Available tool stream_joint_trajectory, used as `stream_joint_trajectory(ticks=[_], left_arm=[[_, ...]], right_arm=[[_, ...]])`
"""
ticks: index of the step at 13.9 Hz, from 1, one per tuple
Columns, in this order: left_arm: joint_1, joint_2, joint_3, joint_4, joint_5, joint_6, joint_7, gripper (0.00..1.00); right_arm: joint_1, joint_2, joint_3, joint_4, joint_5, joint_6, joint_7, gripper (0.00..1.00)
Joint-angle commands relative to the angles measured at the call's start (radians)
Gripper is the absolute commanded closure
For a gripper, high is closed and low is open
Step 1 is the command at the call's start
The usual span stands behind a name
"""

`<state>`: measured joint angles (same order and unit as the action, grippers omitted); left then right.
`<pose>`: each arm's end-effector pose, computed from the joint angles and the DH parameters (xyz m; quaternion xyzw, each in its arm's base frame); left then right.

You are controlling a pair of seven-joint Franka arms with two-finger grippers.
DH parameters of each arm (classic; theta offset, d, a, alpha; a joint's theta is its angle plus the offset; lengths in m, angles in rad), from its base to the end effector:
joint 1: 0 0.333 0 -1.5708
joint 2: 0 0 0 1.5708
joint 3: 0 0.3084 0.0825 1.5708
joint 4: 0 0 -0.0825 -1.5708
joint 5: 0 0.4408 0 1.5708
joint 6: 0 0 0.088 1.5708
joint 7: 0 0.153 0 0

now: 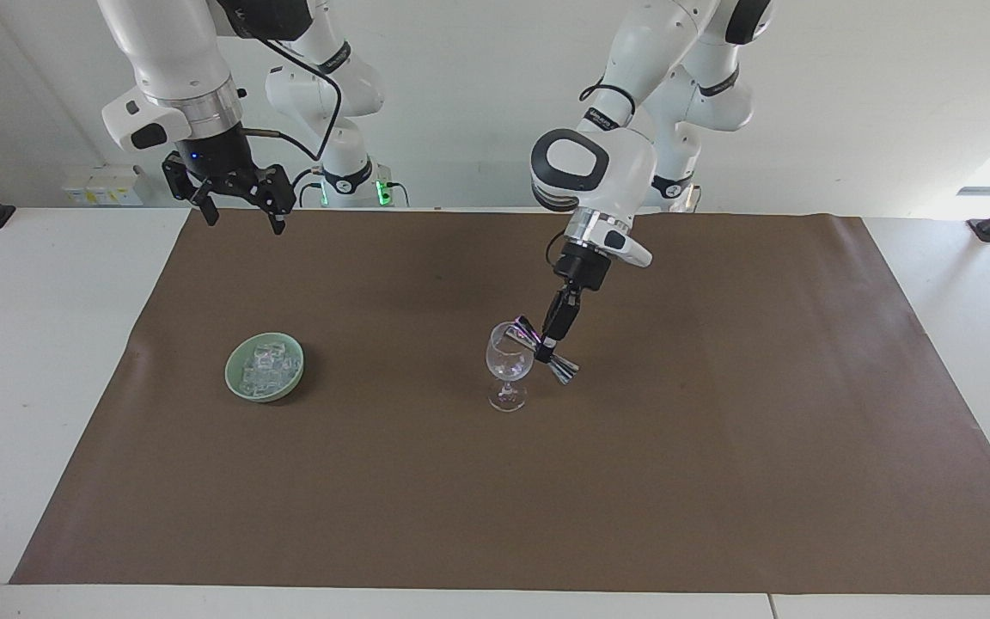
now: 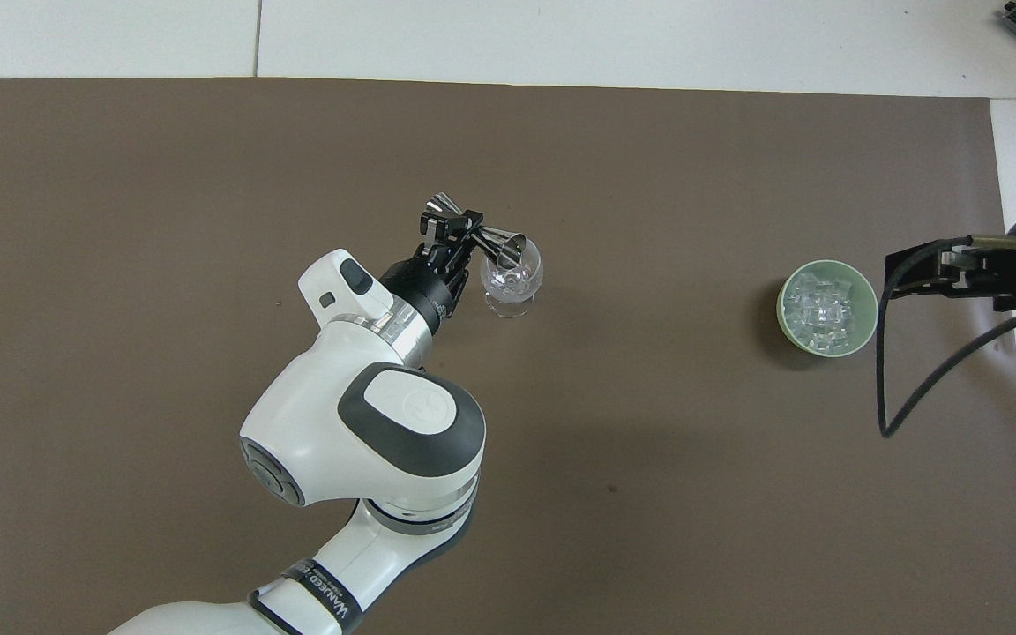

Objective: Pour wine and add ice with both arms
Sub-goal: 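Tilt the jigger with the left gripper to pour into the glass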

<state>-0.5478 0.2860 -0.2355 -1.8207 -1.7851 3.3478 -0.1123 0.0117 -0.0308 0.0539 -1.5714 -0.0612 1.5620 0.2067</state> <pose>0.5733 -0.3971 0.3602 0.7063 0.5221 0.1673 0.4477 0.6016 0.0305 0.5888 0.9969 -0.0711 0.0148 0.0297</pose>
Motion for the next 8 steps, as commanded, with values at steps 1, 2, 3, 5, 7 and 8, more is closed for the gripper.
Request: stream_joint_trajectory(ticks=[1,2,3,5,7,8], left_arm=[[-0.021,0.013,0.012,0.024,0.012,0.032,0.022,1.0],[-0.021,0.013,0.012,0.026,0.016,0.03,0.023,1.0],[-0.02,0.013,0.012,0.026,0.027,0.03,0.029,1.0],[-0.017,0.015,0.013,0.029,0.041,0.022,0.039,1.0],[-0.015,0.015,0.013,0.032,0.059,0.022,0.043,1.0],[-0.015,0.016,0.013,0.032,0.061,0.022,0.045,1.0]], right_arm=[[-0.007,-0.023,0.003,-0.022,0.004,-0.008,-0.027,0.0],[-0.007,-0.023,0.003,-0.022,0.004,-0.008,-0.027,0.0],[-0.007,-0.023,0.003,-0.022,0.004,-0.008,-0.027,0.0],[-0.007,-0.023,0.003,-0.022,0.004,-0.008,-0.027,0.0],[-0.007,-0.023,0.003,-0.022,0.004,-0.008,-0.027,0.0],[-0.007,-0.023,0.003,-0.022,0.004,-0.008,-0.027,0.0]])
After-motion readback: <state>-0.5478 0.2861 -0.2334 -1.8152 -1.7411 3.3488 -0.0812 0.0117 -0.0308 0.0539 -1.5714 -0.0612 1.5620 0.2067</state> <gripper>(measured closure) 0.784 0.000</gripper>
